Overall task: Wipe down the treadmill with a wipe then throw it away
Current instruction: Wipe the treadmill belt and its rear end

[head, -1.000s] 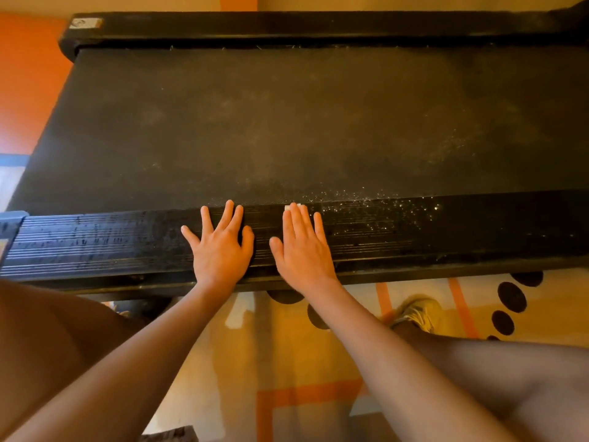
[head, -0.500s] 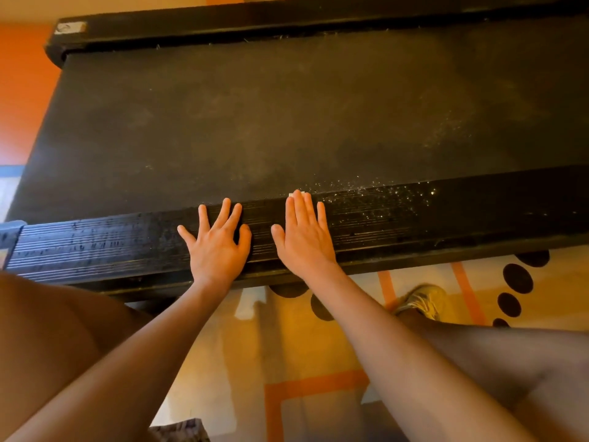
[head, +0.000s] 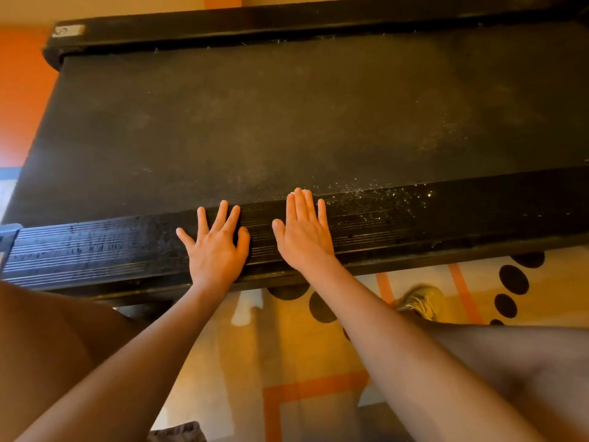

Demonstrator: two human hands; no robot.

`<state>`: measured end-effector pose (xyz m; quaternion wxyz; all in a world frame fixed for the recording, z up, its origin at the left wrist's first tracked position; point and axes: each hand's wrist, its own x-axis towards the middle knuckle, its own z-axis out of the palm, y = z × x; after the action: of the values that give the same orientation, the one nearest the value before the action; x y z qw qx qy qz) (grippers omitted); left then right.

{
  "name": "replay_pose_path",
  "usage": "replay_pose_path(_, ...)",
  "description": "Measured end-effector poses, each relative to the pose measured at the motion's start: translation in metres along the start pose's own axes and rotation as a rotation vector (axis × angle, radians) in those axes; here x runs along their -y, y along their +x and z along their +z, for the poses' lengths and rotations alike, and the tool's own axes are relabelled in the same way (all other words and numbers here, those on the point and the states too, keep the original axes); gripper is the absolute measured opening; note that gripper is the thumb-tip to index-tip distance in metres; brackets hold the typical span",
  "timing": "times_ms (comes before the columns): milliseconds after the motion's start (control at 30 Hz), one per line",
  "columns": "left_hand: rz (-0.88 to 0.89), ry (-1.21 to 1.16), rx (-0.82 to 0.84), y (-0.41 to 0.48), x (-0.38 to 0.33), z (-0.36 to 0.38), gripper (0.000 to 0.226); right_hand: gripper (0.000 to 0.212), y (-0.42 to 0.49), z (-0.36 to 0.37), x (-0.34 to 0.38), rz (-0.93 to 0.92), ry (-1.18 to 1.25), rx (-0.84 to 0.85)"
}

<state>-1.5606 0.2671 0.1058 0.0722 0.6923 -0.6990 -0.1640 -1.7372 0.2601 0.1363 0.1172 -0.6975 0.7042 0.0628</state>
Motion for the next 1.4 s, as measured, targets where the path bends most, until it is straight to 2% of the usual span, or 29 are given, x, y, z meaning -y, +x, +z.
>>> replay_pose_path(267, -0.011, -0.025, -0.016, 0.0, -0.001, -0.001, 0.058, 0.074, -0.076, 0.023, -0.011, -0.114, 0.025, 0.005)
replay_pose_path(533, -0.008, -0.034, -0.012, 0.0, 0.0, -0.001, 0.057, 0.075, -0.008, 0.0, -0.016, -0.09, -0.001, 0.004)
replay_pose_path(767, -0.009, -0.054, -0.04, 0.0, -0.002, -0.002, 0.055, 0.074, -0.066, 0.016, -0.032, -0.195, 0.016, 0.005)
replay_pose_path(1000, -0.002, -0.045, -0.037, 0.0, 0.0, 0.0, 0.055, 0.074, -0.005, 0.001, -0.029, -0.121, -0.028, -0.007)
replay_pose_path(1267, 0.002, -0.041, -0.044, 0.001, 0.0, 0.001, 0.055, 0.075, -0.067, 0.022, -0.03, -0.17, 0.041, -0.033)
replay_pose_path(1400, 0.005, -0.043, -0.041, 0.0, 0.001, 0.001, 0.055, 0.074, -0.044, 0.016, -0.025, -0.147, 0.008, -0.055)
